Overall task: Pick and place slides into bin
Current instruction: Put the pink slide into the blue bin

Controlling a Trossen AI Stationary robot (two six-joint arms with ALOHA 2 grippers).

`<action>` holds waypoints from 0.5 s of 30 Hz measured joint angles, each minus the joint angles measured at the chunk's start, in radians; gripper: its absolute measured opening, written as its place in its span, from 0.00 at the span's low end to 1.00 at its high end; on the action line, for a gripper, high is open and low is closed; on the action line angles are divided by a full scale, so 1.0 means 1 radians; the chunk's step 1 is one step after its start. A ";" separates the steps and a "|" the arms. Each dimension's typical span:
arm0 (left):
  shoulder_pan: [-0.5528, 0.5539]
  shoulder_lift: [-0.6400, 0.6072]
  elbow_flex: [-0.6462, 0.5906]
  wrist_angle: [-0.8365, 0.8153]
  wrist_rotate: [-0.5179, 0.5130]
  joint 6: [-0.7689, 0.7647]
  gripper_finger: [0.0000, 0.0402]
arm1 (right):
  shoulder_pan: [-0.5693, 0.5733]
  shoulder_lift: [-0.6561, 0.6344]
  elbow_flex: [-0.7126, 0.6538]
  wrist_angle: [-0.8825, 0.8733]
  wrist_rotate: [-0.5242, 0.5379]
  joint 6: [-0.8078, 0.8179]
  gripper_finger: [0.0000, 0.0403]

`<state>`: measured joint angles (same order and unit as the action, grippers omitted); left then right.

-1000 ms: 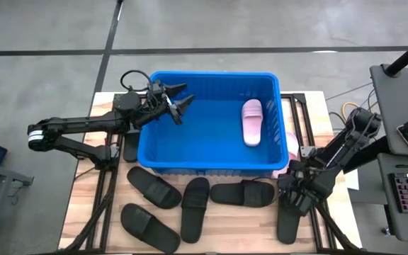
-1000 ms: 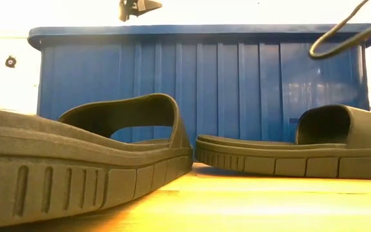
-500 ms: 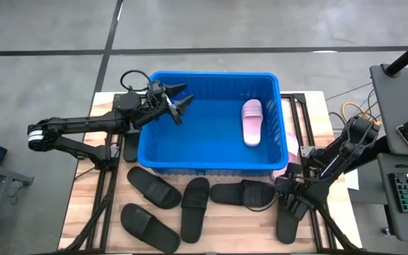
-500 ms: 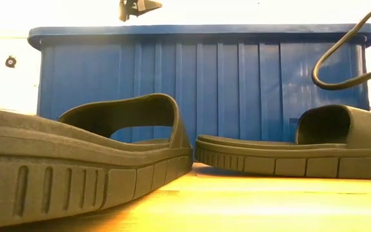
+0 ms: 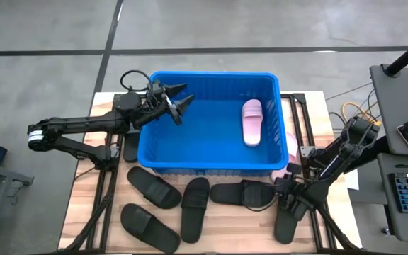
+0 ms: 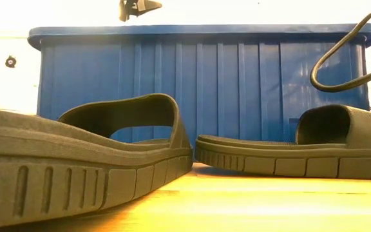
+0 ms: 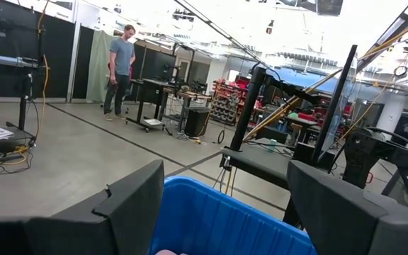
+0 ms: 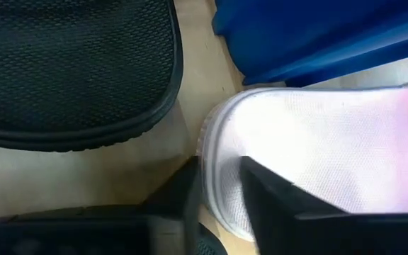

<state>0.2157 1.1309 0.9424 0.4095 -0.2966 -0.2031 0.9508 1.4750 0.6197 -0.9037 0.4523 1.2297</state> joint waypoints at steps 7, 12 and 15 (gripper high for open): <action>0.000 0.000 0.000 0.000 0.000 0.000 0.70 | 0.000 -0.006 0.005 -0.002 -0.022 -0.009 0.05; 0.000 0.000 0.000 0.000 0.000 0.000 0.70 | -0.001 -0.025 0.016 -0.012 -0.036 -0.011 0.03; 0.000 0.000 0.000 0.000 0.000 0.000 0.70 | -0.002 -0.035 0.034 -0.028 -0.052 -0.027 0.03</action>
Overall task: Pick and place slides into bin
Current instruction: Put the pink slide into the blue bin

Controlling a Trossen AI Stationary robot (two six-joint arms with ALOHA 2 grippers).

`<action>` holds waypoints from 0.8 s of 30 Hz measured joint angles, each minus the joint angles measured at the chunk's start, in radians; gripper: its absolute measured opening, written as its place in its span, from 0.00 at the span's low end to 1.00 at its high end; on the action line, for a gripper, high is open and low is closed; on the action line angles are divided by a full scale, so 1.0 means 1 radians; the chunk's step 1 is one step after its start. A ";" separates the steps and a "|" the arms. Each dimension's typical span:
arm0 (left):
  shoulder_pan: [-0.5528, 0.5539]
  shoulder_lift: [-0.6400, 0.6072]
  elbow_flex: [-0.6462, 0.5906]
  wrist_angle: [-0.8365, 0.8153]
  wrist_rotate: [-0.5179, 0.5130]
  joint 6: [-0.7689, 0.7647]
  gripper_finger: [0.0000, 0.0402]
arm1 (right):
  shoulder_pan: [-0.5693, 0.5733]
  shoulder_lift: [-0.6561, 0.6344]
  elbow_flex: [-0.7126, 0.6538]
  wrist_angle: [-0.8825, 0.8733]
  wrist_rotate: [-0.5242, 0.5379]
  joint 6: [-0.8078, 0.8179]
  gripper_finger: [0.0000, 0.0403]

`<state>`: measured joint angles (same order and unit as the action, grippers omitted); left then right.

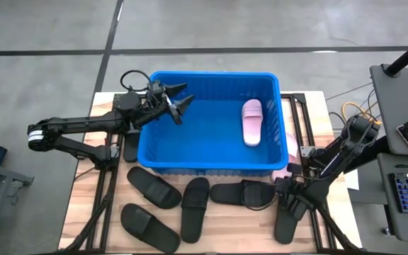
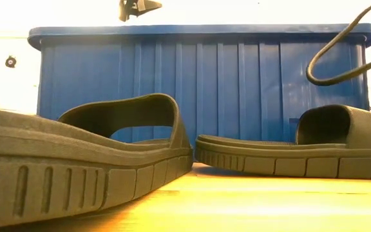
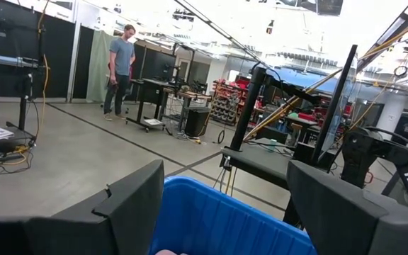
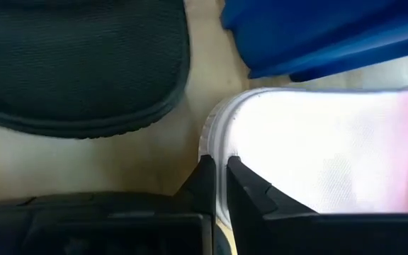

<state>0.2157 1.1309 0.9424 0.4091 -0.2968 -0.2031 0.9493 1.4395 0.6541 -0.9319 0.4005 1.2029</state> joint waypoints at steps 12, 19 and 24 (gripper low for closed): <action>0.000 0.000 0.000 0.000 0.000 0.000 0.70 | 0.001 -0.011 0.179 -0.236 -0.049 -0.061 0.03; 0.000 0.000 0.000 0.000 0.000 0.000 0.70 | 0.002 -0.012 0.337 -0.397 -0.128 -0.166 0.03; 0.000 0.000 0.000 0.000 0.000 0.000 0.70 | 0.002 -0.012 0.500 -0.566 -0.135 -0.168 0.03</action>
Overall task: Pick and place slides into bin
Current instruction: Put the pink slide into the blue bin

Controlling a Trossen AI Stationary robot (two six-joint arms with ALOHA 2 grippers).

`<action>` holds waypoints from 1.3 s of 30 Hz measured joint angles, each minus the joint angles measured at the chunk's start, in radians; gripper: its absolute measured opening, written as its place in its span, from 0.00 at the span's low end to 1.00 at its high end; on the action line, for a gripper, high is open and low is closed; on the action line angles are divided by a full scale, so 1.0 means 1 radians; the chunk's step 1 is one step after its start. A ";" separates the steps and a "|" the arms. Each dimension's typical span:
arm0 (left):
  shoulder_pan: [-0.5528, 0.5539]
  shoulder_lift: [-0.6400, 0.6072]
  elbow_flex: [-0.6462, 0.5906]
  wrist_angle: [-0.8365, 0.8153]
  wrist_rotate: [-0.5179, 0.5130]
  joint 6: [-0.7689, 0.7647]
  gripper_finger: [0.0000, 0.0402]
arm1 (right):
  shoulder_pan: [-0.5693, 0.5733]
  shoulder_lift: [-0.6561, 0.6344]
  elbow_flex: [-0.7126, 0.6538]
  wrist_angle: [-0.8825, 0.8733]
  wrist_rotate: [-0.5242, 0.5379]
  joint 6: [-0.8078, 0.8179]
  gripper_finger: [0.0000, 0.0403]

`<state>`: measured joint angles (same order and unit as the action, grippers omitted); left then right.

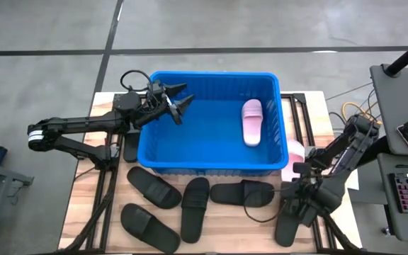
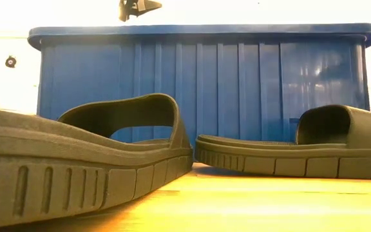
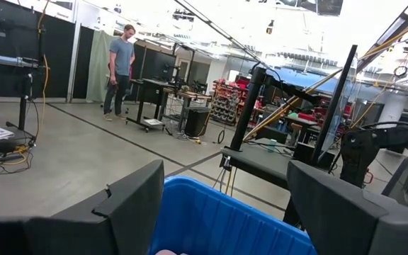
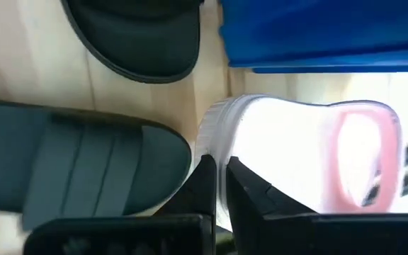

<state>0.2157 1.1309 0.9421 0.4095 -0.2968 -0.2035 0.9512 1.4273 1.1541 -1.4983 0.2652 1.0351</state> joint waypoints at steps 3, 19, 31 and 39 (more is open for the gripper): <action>0.000 0.000 0.000 0.000 0.000 0.000 0.70 | 0.000 0.000 0.106 -0.073 -0.015 0.000 0.03; 0.000 0.000 0.008 0.001 0.000 0.000 0.70 | 0.000 -0.033 0.432 -0.074 -0.214 -0.075 0.03; 0.000 0.000 0.008 0.001 0.000 -0.001 0.70 | 0.000 -0.039 0.625 -0.043 -0.347 -0.075 0.03; 0.000 0.000 0.009 0.004 0.000 -0.002 0.70 | 0.000 -0.038 0.836 0.061 -0.341 -0.075 0.03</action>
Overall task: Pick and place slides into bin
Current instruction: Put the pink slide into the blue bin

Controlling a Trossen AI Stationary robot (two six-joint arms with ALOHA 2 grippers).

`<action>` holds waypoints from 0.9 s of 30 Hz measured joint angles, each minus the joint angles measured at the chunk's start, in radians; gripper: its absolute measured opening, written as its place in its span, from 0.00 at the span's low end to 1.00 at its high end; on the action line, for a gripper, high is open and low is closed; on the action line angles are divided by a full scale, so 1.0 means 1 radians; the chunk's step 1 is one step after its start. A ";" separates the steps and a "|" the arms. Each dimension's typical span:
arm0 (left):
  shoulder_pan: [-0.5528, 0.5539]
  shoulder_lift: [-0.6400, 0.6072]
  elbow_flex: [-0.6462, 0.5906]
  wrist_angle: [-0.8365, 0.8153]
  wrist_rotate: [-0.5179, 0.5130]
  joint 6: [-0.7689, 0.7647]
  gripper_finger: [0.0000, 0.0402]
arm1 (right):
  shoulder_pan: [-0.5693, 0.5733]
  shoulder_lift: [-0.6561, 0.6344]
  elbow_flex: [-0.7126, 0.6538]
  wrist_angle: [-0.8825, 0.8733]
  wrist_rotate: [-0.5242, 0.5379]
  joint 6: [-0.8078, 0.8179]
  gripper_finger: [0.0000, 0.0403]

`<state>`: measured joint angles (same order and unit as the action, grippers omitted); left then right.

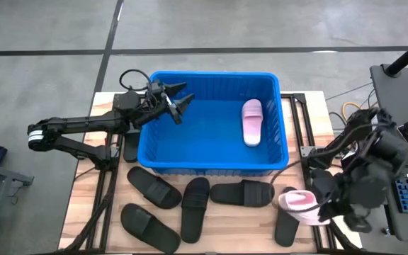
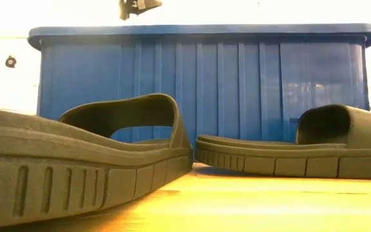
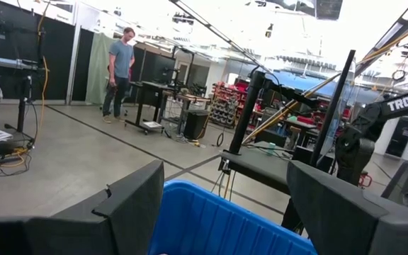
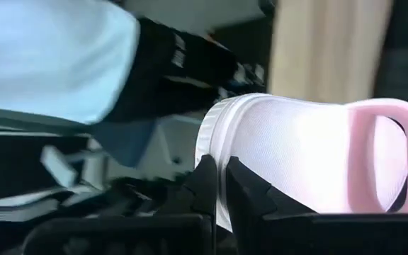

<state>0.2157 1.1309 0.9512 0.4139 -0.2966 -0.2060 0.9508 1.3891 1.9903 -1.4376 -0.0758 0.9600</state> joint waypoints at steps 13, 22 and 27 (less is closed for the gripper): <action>0.000 0.000 0.000 0.038 0.000 -0.001 0.70 | -0.007 -0.003 0.191 -0.017 0.496 -0.272 0.03; 0.000 0.000 0.001 0.049 -0.001 0.002 0.70 | -0.040 -0.001 0.123 -0.135 0.855 -0.283 0.03; 0.000 0.000 0.011 0.053 -0.032 0.003 0.70 | -0.156 -0.011 0.049 -0.133 0.862 -0.309 0.03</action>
<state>0.2161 1.1309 0.9623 0.4667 -0.3290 -0.2028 0.7944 1.3785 2.0391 -1.5703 0.7862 0.6506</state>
